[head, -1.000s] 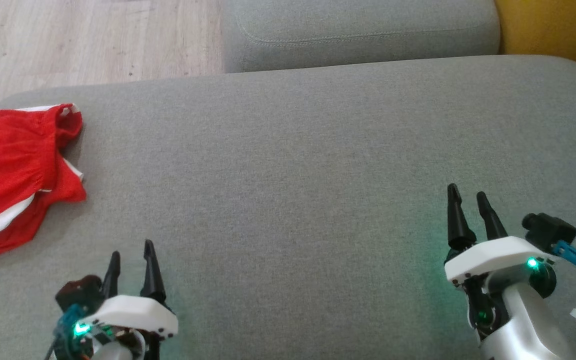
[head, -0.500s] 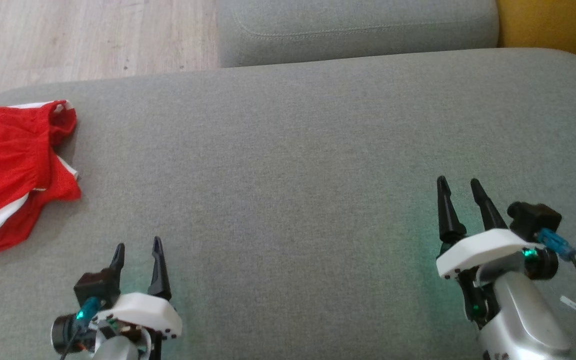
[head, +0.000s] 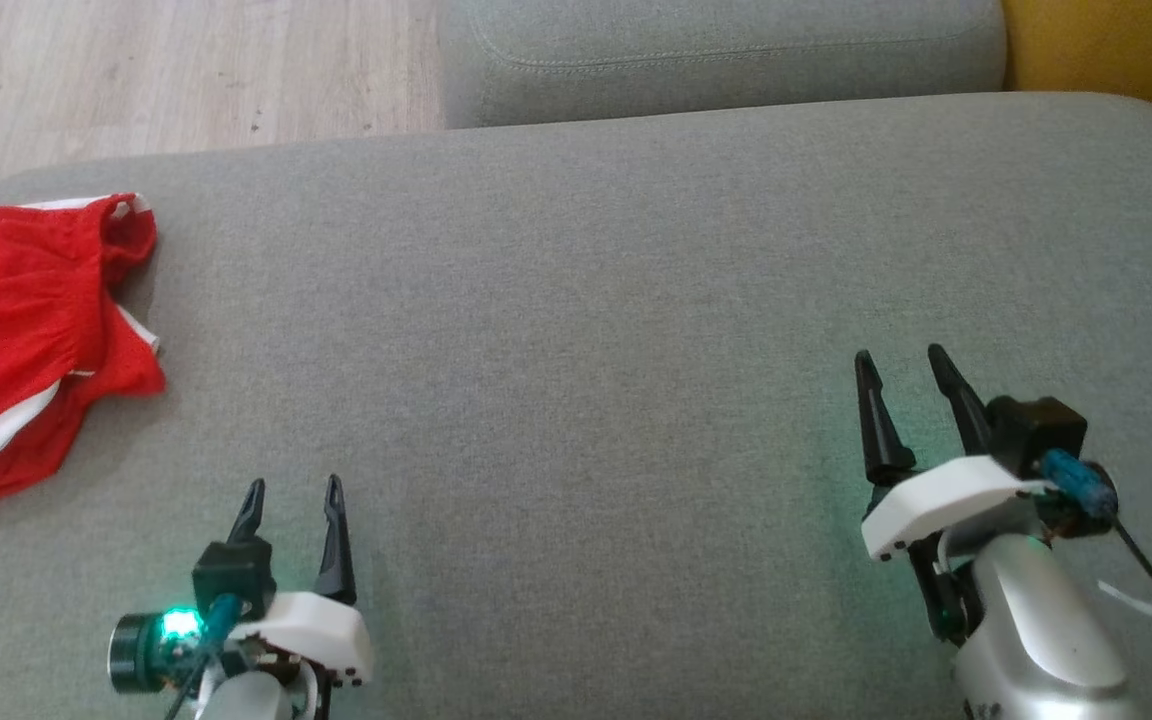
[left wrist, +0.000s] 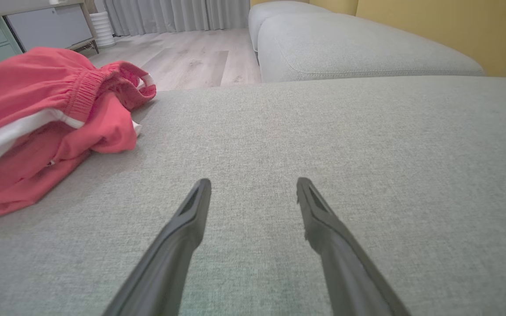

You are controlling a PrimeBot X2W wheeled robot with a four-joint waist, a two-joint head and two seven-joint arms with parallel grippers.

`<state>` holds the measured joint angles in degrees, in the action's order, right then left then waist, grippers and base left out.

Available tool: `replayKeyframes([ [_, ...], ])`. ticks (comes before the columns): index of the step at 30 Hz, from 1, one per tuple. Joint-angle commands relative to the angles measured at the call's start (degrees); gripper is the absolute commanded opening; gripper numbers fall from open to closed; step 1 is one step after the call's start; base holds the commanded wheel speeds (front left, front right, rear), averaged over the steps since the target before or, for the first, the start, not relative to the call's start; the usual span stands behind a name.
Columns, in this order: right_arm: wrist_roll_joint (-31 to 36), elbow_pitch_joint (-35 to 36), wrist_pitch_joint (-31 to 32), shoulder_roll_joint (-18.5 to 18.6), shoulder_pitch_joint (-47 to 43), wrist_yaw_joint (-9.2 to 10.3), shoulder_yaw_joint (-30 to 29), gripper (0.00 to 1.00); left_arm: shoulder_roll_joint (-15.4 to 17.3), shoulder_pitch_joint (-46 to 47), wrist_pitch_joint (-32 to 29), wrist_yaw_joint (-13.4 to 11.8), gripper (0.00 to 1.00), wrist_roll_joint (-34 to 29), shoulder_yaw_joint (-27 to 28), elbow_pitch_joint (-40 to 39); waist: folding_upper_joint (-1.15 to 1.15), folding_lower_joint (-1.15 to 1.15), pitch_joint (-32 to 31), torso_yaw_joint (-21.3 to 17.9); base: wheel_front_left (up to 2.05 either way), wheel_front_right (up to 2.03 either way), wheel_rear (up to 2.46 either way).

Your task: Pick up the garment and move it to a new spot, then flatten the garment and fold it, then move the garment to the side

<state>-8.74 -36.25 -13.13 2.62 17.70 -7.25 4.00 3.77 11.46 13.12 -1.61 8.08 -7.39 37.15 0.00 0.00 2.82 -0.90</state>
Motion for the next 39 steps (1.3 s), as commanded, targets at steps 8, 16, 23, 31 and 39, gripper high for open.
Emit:
replayKeyframes([
  [8,4.84,0.70,-1.86,0.26,2.95,-0.24,0.05,1.00,0.45,2.00,1.88,-2.00,1.00,-4.09,2.86,-1.18,0.00,0.00,-0.30,0.01,0.00,0.00,0.00],
  [16,2.66,1.70,-1.86,0.26,0.69,-0.24,-2.56,1.00,-0.06,0.31,1.88,-2.46,1.00,-3.07,4.91,-3.26,0.00,0.00,-1.05,-0.06,0.00,0.00,0.00],
  [23,0.14,2.32,-1.86,0.26,-0.74,-0.24,-2.99,1.00,-0.59,-0.96,1.88,-2.49,1.00,-0.89,7.78,-5.53,0.00,0.00,-1.15,-0.28,0.00,0.00,0.00],
  [31,-0.30,2.28,-1.86,0.26,-0.80,-0.24,-1.84,1.00,-0.82,-1.02,1.88,-1.56,1.00,-0.83,8.55,-6.46,0.00,0.00,-1.22,0.04,0.00,0.00,0.00],
  [39,-0.96,1.69,-1.86,0.26,-0.17,-0.24,1.24,1.00,-0.88,-0.63,1.88,-1.62,1.00,-0.12,8.04,-6.95,0.00,0.00,0.06,2.35,0.00,0.00,0.00],
])
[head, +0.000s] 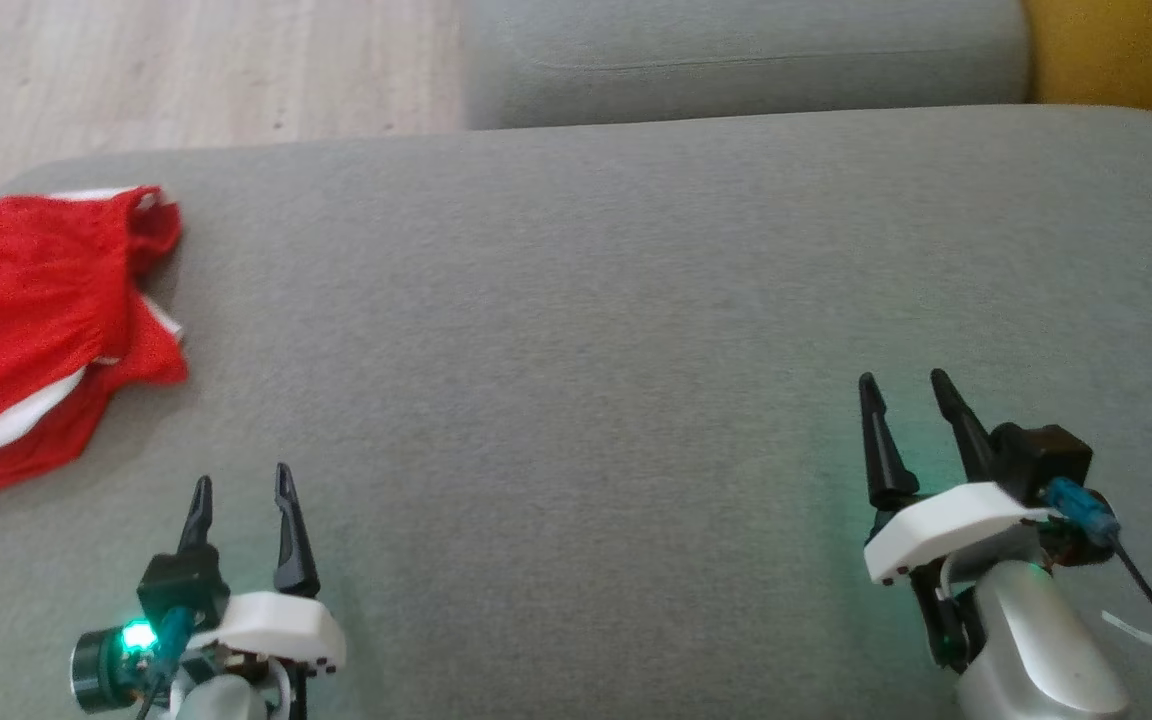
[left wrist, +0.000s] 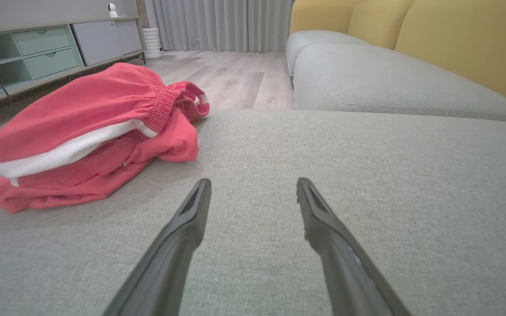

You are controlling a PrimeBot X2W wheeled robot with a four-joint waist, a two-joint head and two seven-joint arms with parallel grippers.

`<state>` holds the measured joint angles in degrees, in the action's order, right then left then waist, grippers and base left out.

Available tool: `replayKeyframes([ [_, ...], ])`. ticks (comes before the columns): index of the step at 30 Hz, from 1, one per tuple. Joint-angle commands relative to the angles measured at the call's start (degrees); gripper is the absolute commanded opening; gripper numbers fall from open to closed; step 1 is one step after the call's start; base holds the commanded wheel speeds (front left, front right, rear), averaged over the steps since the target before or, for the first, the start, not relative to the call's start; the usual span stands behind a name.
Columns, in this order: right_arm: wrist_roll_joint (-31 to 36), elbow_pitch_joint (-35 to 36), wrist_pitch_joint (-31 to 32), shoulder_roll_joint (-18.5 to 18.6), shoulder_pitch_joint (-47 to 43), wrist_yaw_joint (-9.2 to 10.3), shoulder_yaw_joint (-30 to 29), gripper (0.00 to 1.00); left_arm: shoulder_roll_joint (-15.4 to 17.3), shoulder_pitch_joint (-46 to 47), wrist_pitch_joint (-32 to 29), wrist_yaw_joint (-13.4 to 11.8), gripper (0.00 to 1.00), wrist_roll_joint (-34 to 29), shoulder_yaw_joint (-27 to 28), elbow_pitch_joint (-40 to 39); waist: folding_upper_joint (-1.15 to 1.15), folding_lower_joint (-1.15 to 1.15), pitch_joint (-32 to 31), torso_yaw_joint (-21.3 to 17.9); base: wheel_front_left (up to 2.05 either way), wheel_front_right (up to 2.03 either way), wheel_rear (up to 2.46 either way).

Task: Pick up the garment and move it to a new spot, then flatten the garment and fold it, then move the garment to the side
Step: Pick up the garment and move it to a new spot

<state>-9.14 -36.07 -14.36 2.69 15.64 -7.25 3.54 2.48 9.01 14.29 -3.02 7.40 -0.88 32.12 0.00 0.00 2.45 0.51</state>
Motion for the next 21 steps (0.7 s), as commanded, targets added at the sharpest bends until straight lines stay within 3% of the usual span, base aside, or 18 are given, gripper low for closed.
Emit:
replayKeyframes([
  [1,-0.78,1.48,-0.63,0.19,1.88,-0.24,2.11,1.00,0.42,1.88,0.71,-0.34,1.00,0.90,1.37,-2.06,0.00,0.00,0.59,1.71,0.00,0.00,0.00],
  [8,-1.90,1.01,-0.63,0.19,1.72,-0.24,5.67,1.00,0.41,1.46,0.71,-0.53,1.00,2.59,-0.27,-2.81,0.00,0.00,1.43,10.75,0.00,0.00,0.00],
  [21,-4.15,0.86,-0.63,0.19,2.19,-0.24,11.47,1.00,0.40,-0.95,0.71,-0.65,1.00,4.87,0.22,-3.79,0.00,0.00,2.35,22.03,0.00,0.00,0.00],
])
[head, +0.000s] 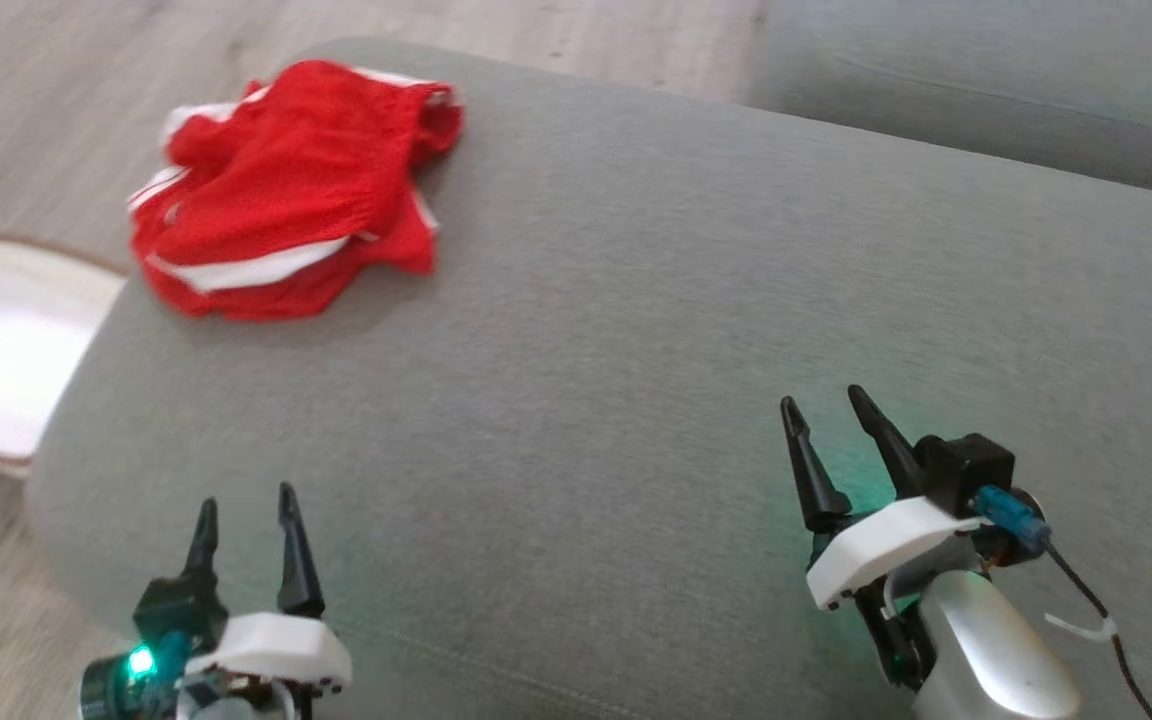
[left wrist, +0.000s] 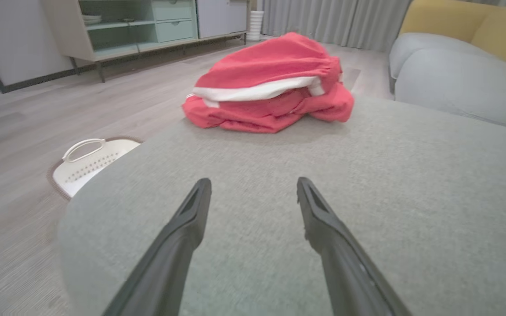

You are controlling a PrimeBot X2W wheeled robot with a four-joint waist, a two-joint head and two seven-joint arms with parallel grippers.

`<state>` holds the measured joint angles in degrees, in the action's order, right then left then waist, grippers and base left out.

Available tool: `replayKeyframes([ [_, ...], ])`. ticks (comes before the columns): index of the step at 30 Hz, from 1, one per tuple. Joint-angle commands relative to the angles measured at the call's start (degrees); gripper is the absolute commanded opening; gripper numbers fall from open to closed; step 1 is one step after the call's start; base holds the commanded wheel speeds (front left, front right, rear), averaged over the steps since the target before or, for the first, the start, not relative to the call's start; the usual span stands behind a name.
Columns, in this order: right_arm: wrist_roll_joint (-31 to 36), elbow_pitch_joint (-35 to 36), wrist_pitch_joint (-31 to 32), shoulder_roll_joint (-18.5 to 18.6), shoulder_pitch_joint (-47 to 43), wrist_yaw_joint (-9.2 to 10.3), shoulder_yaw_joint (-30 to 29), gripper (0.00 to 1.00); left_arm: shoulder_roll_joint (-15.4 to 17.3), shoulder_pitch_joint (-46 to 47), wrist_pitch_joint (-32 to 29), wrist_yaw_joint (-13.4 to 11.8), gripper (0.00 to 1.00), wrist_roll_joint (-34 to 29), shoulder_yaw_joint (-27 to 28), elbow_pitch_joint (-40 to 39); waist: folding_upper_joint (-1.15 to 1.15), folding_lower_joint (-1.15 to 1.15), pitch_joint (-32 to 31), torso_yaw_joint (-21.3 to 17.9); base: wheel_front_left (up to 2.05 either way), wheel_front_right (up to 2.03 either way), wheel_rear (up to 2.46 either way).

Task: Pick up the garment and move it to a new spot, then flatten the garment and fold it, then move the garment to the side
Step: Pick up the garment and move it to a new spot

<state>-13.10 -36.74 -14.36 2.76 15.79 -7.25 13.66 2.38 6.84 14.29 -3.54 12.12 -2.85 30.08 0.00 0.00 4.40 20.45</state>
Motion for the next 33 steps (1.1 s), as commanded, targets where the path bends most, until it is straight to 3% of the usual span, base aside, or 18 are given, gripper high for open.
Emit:
replayKeyframes([
  [1,-0.25,1.51,-0.63,0.11,2.06,-0.24,1.53,1.00,0.50,1.17,0.71,0.15,1.00,0.00,2.44,-1.72,0.00,0.00,0.43,2.50,0.00,0.00,0.00],
  [6,0.04,1.55,-0.63,0.11,2.40,-0.24,2.12,1.00,0.50,1.80,0.71,1.45,1.00,-0.42,3.98,-1.95,0.00,0.00,1.39,2.99,0.00,0.00,0.00],
  [12,2.00,2.10,-0.63,0.11,3.80,-0.24,2.57,1.00,1.41,8.21,0.71,4.96,1.00,-1.40,6.64,-2.05,0.00,0.00,5.42,0.83,0.00,0.00,0.00],
  [22,5.20,6.47,-0.63,0.30,7.66,-0.24,3.67,1.00,9.07,29.36,0.55,10.19,1.00,0.02,7.18,7.91,0.00,0.00,15.67,-5.74,0.00,0.00,0.00],
  [28,5.25,9.63,-0.63,1.40,9.46,-0.24,5.09,1.00,14.69,40.64,-1.02,10.96,1.00,2.51,4.30,14.82,0.00,0.00,21.06,-9.61,0.00,0.00,0.00],
  [33,4.93,11.12,-0.63,2.31,9.89,-0.24,5.06,1.00,17.32,45.20,-2.45,11.00,1.00,4.78,0.64,17.57,0.00,0.00,23.21,-11.48,0.00,0.00,0.00],
])
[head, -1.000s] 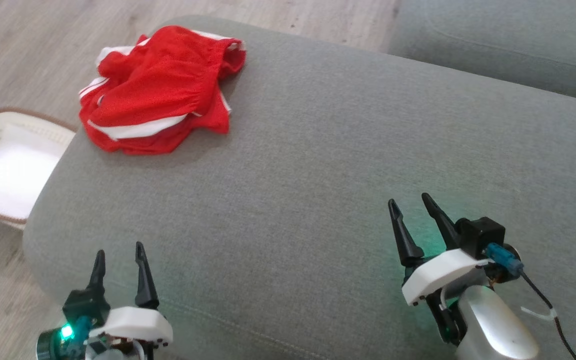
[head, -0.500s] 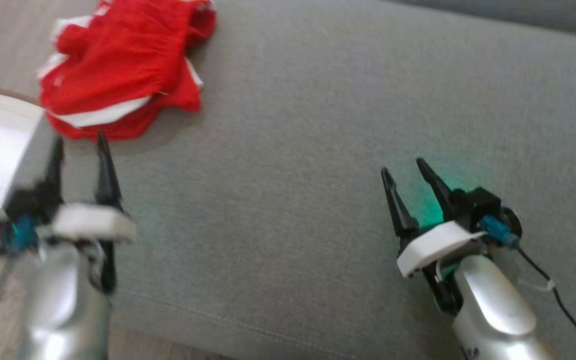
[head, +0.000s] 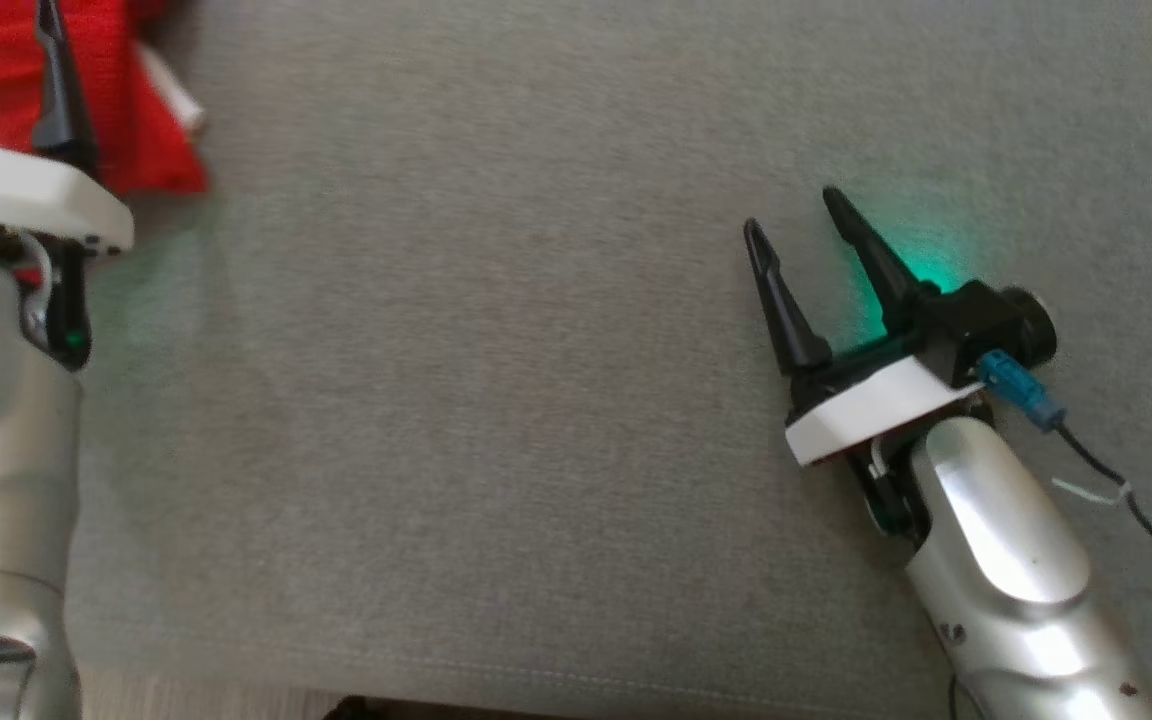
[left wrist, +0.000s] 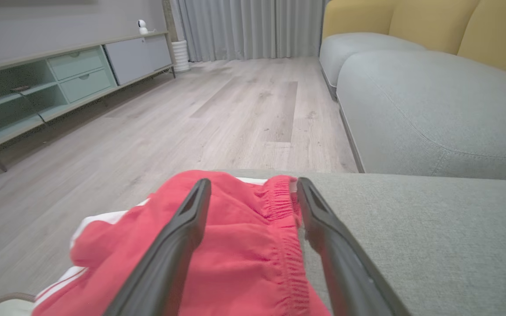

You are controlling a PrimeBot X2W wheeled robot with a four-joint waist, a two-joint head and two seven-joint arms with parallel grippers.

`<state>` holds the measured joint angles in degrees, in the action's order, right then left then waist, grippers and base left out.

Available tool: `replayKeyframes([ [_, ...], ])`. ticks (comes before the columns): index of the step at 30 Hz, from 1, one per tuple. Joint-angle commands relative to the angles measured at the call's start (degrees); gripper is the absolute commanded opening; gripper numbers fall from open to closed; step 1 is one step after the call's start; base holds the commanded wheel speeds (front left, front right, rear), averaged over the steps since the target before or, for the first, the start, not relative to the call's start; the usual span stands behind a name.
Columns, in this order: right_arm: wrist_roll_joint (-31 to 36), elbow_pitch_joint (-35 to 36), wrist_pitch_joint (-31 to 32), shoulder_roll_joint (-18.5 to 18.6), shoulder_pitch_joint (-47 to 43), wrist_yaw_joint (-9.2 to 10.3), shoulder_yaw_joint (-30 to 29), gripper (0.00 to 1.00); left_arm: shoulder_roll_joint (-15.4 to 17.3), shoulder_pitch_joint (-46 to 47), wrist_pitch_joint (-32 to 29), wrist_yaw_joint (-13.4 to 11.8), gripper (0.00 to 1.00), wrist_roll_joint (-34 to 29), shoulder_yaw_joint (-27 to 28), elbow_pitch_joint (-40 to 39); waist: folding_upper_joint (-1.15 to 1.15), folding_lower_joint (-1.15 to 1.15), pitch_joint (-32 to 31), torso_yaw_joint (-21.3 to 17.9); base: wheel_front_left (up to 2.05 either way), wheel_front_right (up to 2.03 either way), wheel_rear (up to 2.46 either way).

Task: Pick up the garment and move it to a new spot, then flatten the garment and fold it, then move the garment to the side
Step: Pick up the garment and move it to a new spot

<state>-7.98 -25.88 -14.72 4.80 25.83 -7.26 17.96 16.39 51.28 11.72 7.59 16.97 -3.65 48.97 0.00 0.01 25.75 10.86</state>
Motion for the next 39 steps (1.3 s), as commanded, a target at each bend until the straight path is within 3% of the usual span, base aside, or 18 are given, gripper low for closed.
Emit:
replayKeyframes([
  [1,-0.26,0.44,-0.28,0.51,-0.16,-0.23,0.69,1.00,4.00,1.62,-0.30,-0.12,1.00,0.38,0.87,-0.69,0.00,-0.01,2.31,-2.23,0.00,0.00,0.00],
  [5,-0.35,0.93,-0.28,1.33,-0.02,-0.23,0.55,1.00,6.32,4.54,-2.21,-0.19,1.00,0.83,-0.16,2.96,0.00,-0.01,3.90,-3.47,0.00,0.00,0.00],
  [9,-0.48,1.13,-0.28,1.74,0.12,-0.23,0.15,1.00,7.37,6.43,-3.84,-1.87,1.00,0.00,-0.72,7.04,0.00,-0.01,4.95,-4.32,0.00,0.00,0.00],
  [19,-0.90,0.56,-0.28,1.74,-0.21,-0.23,-0.74,1.00,6.07,7.60,-7.22,-7.25,1.00,-1.04,-2.14,15.27,0.00,-0.01,5.09,-4.45,0.00,0.00,0.00],
  [20,-0.96,0.43,-0.28,1.65,-0.16,-0.23,-0.73,1.00,5.91,7.75,-7.53,-7.59,0.61,-0.96,-2.15,15.89,0.00,-0.01,5.02,-4.45,0.00,0.00,0.00],
  [22,-1.06,0.20,-0.28,1.49,-0.02,-0.23,-0.66,1.00,5.80,8.09,-7.33,-7.80,0.00,-1.04,-2.44,16.58,0.00,-0.01,4.88,-4.46,0.00,0.00,0.00],
  [29,-1.56,-0.77,-0.28,1.23,-0.49,-0.23,-1.08,1.00,6.26,10.33,0.60,-8.91,0.00,-3.05,-4.38,13.81,0.00,-0.01,2.35,-4.12,0.00,0.00,0.00],
  [34,-2.13,-1.35,-0.28,0.30,-1.59,-0.23,-1.33,1.00,6.93,12.30,2.87,-7.61,0.00,-4.57,-5.98,8.84,0.00,-0.01,-0.95,-4.51,0.00,0.00,0.00],
  [39,-2.96,-1.70,-0.28,-0.82,-2.83,-0.23,-1.44,1.00,5.34,13.00,3.23,-5.96,0.00,-5.28,-7.47,1.99,0.00,-0.01,-4.73,-5.98,0.00,0.00,0.00],
])
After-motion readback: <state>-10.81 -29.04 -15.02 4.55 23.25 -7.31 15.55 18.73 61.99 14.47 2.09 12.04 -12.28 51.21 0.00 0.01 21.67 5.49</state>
